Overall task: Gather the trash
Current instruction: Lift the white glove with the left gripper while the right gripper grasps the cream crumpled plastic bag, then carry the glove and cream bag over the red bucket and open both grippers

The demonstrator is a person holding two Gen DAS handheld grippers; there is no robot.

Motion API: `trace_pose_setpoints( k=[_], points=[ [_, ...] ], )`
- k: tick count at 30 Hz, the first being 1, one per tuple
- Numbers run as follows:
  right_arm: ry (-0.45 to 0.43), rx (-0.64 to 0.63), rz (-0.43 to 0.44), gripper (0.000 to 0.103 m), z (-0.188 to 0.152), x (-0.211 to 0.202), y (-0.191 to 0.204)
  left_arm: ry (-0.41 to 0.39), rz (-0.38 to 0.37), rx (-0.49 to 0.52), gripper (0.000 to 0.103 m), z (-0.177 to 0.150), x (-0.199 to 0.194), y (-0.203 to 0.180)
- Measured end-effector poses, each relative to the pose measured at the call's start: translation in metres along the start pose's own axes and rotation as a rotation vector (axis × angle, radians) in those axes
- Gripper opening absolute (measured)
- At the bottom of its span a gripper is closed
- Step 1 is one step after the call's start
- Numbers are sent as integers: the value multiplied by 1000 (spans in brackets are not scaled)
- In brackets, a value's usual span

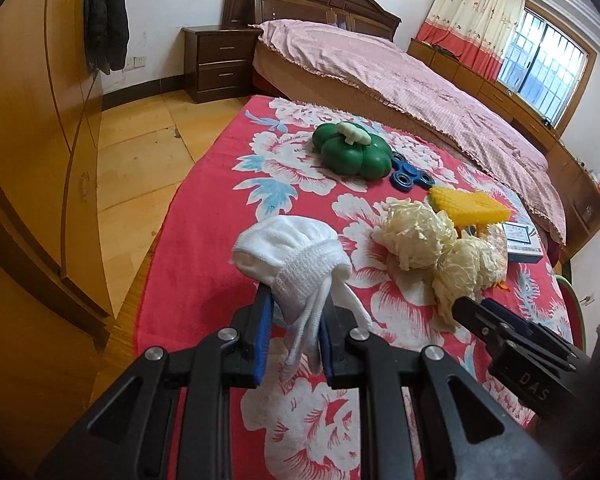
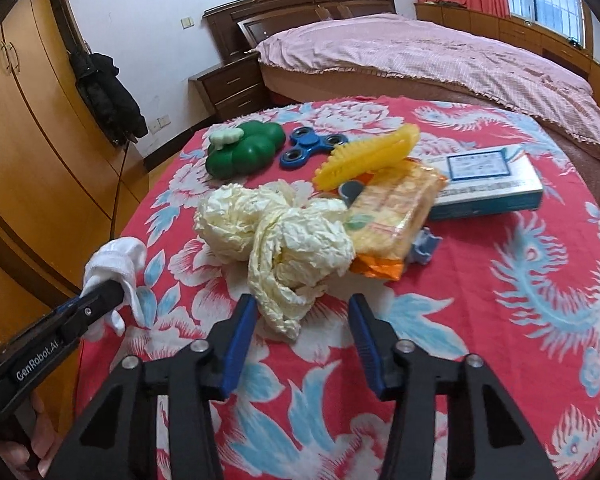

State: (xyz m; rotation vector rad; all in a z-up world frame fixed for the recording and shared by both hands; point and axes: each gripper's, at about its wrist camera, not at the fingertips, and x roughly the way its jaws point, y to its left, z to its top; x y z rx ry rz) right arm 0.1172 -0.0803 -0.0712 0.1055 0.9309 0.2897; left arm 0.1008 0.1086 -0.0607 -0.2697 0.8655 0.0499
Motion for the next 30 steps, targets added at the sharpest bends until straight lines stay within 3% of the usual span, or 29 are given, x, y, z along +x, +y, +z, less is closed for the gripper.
trace_pose_setpoints(
  k=[5, 9, 21, 30],
  points=[
    [-1, -38, 27, 19, -2, 0, 7, 5, -6, 4, 20, -1, 1, -3],
    [-14, -54, 37, 13, -4, -5, 8, 1, -11, 14, 20, -3, -2, -6],
    [-106, -47, 93, 12, -14, -60, 2, -24, -48, 43, 20, -4, -23, -23],
    [-158, 1, 63, 12, -21, -98, -23, -34, -121, 90, 20, -5, -41, -52]
  ],
)
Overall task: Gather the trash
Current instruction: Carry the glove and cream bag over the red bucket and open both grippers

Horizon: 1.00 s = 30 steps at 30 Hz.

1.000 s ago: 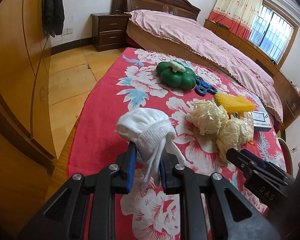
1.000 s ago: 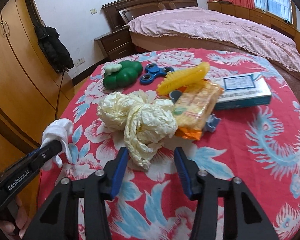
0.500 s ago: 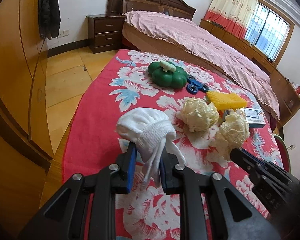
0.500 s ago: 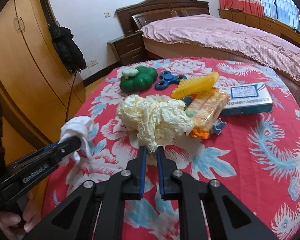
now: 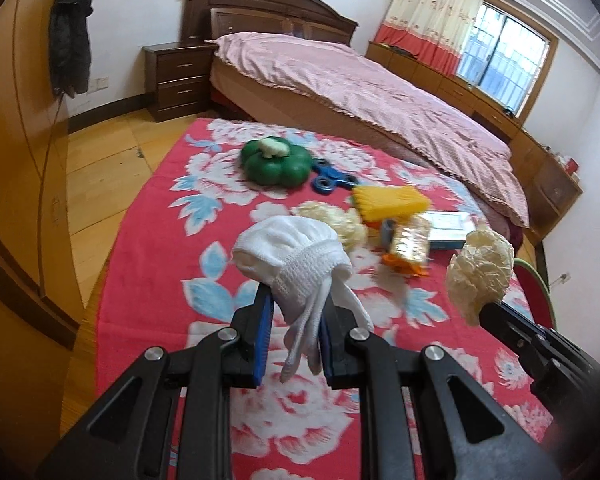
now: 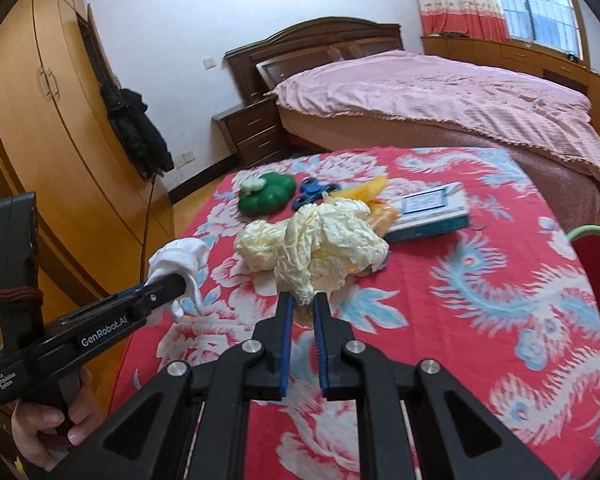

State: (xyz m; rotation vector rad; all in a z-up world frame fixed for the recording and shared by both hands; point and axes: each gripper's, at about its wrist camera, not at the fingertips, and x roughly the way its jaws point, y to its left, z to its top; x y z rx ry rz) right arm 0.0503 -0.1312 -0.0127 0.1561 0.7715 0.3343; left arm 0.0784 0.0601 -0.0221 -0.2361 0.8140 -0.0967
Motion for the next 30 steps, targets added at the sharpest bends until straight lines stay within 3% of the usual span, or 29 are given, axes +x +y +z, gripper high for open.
trace_pose_setpoints(
  k=[12, 30],
  points=[
    [-65, 90, -108, 12, -6, -50, -47, 21, -119, 93, 20, 5, -4, -59],
    [-135, 263, -280, 12, -19, -101, -140, 68, -274, 299, 20, 4, 24, -183]
  ],
)
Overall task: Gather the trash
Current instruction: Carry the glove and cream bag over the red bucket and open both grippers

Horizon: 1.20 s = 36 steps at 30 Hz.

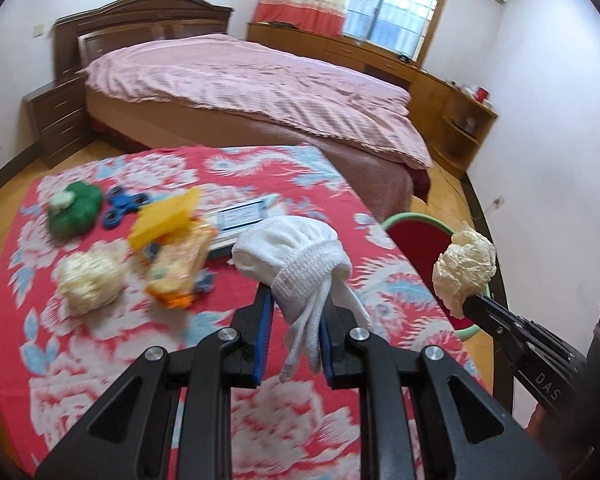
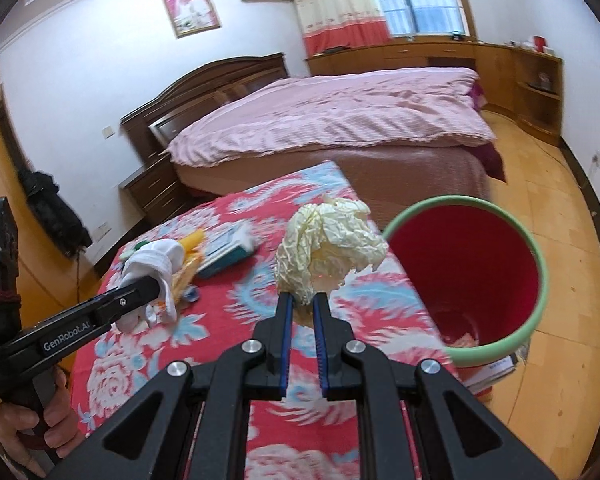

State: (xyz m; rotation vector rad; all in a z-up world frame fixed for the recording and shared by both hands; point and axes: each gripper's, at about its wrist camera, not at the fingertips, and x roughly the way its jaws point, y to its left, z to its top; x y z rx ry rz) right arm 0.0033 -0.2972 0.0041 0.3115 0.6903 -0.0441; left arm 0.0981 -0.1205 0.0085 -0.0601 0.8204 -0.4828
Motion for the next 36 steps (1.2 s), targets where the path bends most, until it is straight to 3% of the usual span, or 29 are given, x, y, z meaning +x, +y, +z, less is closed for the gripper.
trace_pose_setpoints(
  k=[17, 31, 34, 36],
  points=[
    [17, 163, -135, 12, 7, 10, -107, 58, -99, 145, 20, 21, 73, -94],
    [50, 272, -172, 16, 1, 34, -167, 113, -160, 234, 20, 25, 133, -152],
    [43, 282, -172, 19, 0, 35, -173, 119, -155, 230, 24, 25, 138, -154],
    [35, 290, -171, 31, 0, 35, -176, 128, -148, 229, 29, 26, 142, -155]
  ],
)
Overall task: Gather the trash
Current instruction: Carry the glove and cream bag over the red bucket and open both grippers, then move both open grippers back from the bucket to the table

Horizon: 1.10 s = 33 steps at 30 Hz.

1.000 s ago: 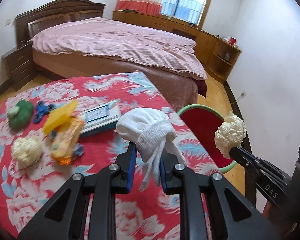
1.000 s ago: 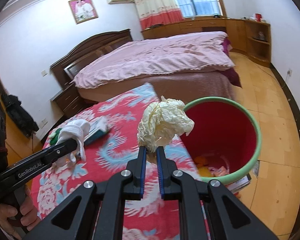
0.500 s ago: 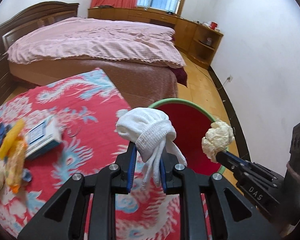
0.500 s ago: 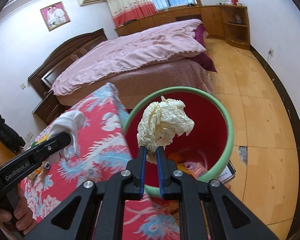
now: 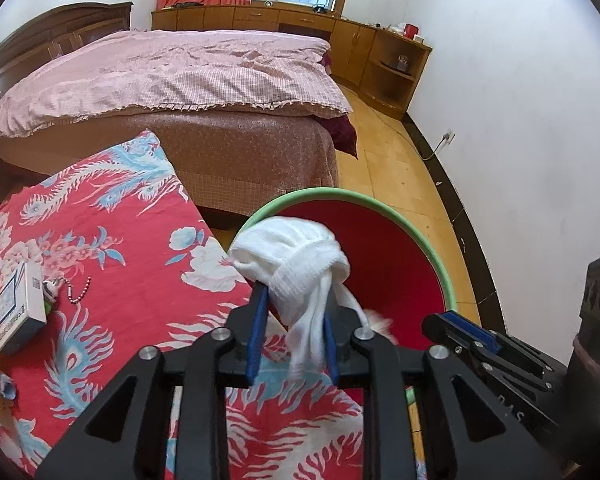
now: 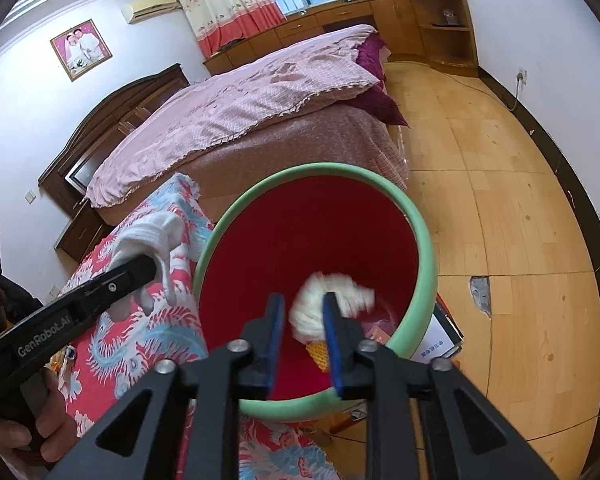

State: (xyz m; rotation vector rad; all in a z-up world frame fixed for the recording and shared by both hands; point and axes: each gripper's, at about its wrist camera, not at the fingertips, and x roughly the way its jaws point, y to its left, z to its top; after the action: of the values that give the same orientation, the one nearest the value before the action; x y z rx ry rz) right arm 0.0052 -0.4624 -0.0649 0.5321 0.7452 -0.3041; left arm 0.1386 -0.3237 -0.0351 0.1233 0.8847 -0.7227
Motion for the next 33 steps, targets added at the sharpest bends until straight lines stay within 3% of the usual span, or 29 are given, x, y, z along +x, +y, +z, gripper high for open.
trace_pose_setpoints(
  k=[4, 17, 24, 33],
  points=[
    [-5, 22, -2, 39, 0, 0, -5, -8, 10, -1, 40, 1, 1, -1],
    [-10, 38, 11, 51, -1, -9, -3, -19, 22, -62, 41, -6, -17, 14],
    [-13, 49, 27, 61, -7, -17, 3, -45, 61, -127, 41, -17, -44, 34],
    [-9, 22, 60, 66, -17, -30, 28, -76, 110, -191, 41, -34, -78, 63]
  ],
)
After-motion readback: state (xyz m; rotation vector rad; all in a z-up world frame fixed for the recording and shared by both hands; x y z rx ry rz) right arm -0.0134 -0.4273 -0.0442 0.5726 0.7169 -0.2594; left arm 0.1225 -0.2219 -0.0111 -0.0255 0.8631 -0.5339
